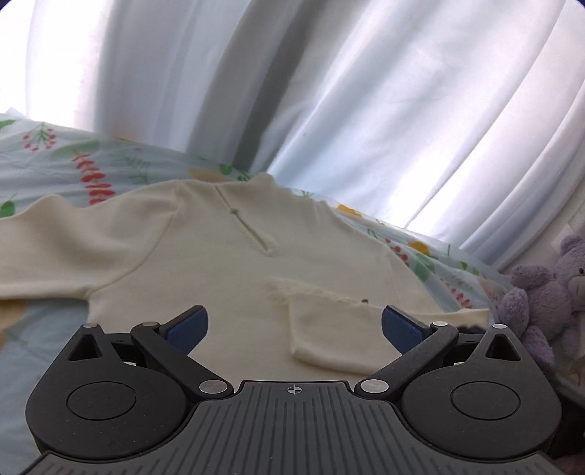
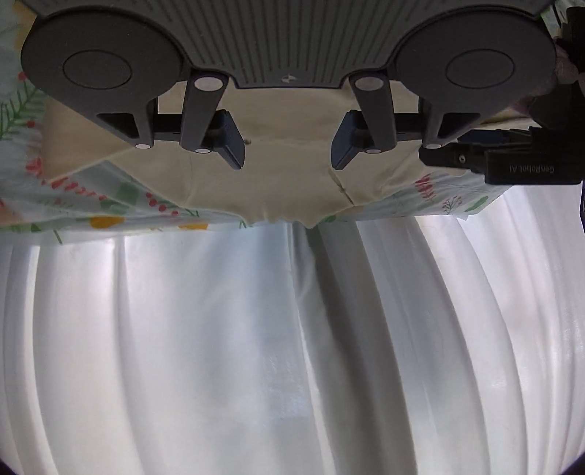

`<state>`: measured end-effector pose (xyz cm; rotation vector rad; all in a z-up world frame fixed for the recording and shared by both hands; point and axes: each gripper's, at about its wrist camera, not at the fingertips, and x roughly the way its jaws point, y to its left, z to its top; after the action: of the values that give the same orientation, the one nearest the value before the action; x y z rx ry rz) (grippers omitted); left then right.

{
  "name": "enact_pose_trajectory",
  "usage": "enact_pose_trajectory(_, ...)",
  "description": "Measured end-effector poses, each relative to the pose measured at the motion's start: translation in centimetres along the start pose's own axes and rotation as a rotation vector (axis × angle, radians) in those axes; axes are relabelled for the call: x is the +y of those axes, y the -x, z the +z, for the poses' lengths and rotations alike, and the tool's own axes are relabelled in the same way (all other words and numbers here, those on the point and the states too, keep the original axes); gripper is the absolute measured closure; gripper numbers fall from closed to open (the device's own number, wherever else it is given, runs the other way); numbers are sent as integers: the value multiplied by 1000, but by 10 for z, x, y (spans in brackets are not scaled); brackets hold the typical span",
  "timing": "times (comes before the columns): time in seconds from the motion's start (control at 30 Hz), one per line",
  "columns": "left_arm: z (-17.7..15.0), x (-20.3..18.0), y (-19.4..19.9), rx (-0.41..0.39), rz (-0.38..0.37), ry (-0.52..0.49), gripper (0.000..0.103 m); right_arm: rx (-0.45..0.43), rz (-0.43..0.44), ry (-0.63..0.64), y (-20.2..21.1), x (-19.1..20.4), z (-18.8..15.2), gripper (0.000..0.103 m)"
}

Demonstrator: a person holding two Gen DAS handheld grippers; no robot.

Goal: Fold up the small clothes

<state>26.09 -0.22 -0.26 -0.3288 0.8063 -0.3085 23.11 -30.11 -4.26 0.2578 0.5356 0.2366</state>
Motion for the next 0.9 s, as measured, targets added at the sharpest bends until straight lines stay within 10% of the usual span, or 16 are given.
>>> enact_pose_trajectory(0.37, -5, 17, -104, 315, -145, 147, 32, 80, -130, -256, 24, -38, -43, 51)
enact_pose_trajectory(0.47, -7, 15, -108, 314, -172, 151, 38, 81, -148, -276, 28, -40, -44, 51)
enact_pose_trajectory(0.67, -10, 10, -121, 358, -192, 152, 95, 95, -165, -310, 28, -43, -49, 51)
enact_pose_trajectory(0.9, -9, 7, -127, 333, -200, 156, 97, 111, -168, -328, 19, -43, -49, 51)
